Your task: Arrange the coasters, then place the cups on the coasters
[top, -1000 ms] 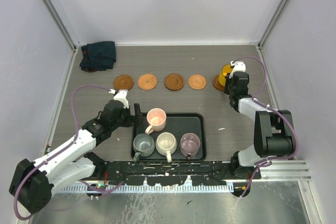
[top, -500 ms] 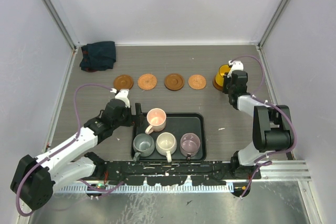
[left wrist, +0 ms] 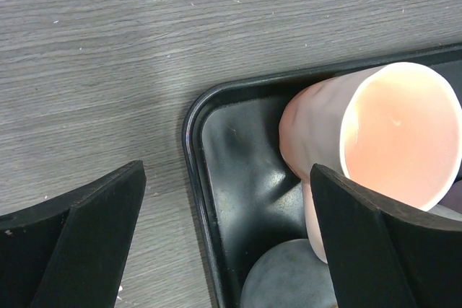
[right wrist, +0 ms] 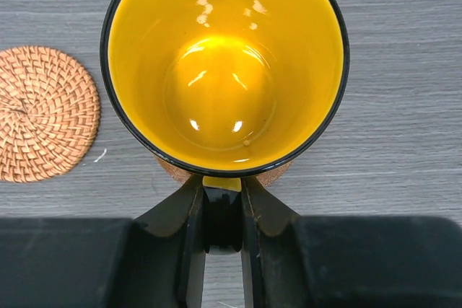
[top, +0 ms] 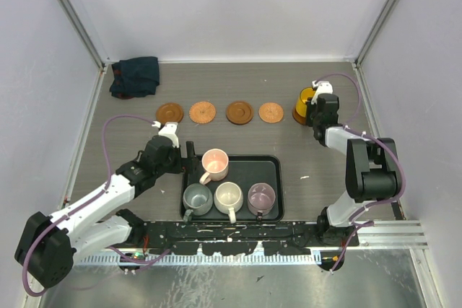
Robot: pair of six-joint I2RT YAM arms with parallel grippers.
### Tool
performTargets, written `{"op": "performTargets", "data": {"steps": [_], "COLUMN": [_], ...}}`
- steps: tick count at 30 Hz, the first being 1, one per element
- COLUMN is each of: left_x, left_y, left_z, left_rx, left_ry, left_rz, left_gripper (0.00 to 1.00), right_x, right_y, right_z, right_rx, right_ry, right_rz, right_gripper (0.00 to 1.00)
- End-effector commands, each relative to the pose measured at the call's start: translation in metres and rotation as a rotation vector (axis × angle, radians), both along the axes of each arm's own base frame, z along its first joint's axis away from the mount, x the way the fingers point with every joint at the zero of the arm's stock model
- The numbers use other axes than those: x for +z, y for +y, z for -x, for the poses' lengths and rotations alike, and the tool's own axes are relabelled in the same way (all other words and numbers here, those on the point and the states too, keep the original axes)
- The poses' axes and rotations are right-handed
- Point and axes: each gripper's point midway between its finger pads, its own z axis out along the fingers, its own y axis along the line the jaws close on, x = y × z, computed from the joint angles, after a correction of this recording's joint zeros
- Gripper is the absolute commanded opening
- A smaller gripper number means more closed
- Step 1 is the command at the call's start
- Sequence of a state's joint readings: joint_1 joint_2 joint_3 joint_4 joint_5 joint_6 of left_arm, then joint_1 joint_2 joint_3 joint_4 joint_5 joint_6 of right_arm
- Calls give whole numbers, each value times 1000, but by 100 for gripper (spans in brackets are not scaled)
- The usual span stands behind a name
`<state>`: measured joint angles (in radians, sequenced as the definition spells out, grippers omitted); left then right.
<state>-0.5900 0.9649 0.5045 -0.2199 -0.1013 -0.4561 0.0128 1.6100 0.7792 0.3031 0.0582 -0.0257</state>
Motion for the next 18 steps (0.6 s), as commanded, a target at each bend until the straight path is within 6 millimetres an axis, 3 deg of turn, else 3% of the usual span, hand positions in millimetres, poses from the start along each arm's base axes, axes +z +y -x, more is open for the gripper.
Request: {"op": "performTargets", "data": {"steps": [1,18], "left_x": [26,24], "left_y": [-9,-9], "left_z": [-16,-16], "left_rx": [0,1], "left_ry": [-88,-84], "left_rz": [36,32], "left_gripper": [98,98], "right_x": [49,40], "right_y": [-1,-3], "right_z": [-31,-26], "right_rx": [8,-2], "right_ry": [-157,-117], "right_rz": [16,20], "right_gripper": [1,1]}}
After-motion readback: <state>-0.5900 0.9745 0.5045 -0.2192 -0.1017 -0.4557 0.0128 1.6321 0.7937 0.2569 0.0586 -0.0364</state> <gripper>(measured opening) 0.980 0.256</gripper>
